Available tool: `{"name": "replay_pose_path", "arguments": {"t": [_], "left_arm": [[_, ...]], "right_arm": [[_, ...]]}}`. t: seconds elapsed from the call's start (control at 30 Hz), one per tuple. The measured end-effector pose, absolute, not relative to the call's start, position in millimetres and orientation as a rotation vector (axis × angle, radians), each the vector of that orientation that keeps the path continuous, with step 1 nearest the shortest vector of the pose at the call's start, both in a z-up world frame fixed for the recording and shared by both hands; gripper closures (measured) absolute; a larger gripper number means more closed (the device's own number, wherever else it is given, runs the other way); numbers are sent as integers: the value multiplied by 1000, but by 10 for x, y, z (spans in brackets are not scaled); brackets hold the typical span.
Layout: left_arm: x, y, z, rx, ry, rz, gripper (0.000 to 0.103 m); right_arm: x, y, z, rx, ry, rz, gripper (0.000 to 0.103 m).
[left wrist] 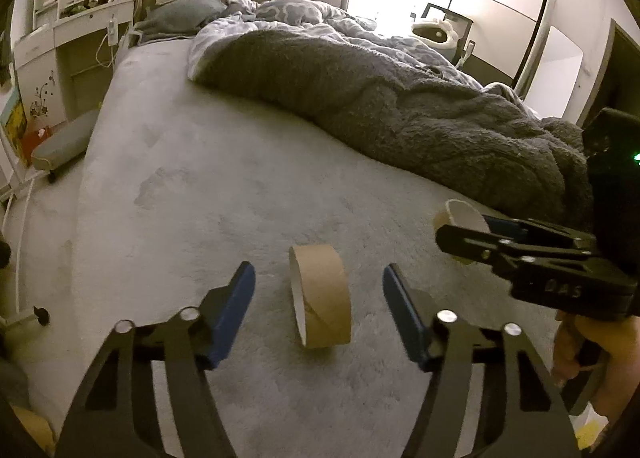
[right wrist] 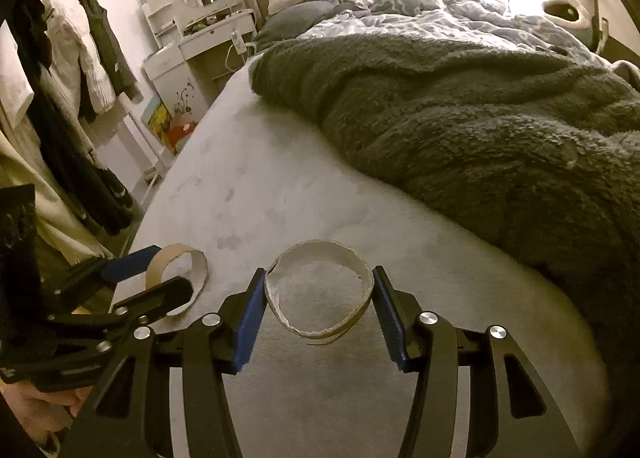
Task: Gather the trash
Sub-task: 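Close the right tool on a flattened cardboard ring while the left tool grasps a cardboard roll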
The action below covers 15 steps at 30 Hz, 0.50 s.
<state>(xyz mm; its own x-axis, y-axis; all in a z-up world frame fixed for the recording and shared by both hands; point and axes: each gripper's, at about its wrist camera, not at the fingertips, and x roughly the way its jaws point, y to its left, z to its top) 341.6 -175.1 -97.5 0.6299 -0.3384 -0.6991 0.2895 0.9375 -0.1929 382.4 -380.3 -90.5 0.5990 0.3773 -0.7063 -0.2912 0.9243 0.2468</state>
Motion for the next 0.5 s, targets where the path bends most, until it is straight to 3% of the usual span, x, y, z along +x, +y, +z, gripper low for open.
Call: {"name": "replay_pose_path", "arguments": {"t": [0.5], "left_arm": [[3552, -1878, -1103, -57, 823, -325, 78]], "right_arm": [[3785, -3905, -890, 112, 840, 394, 50]]}}
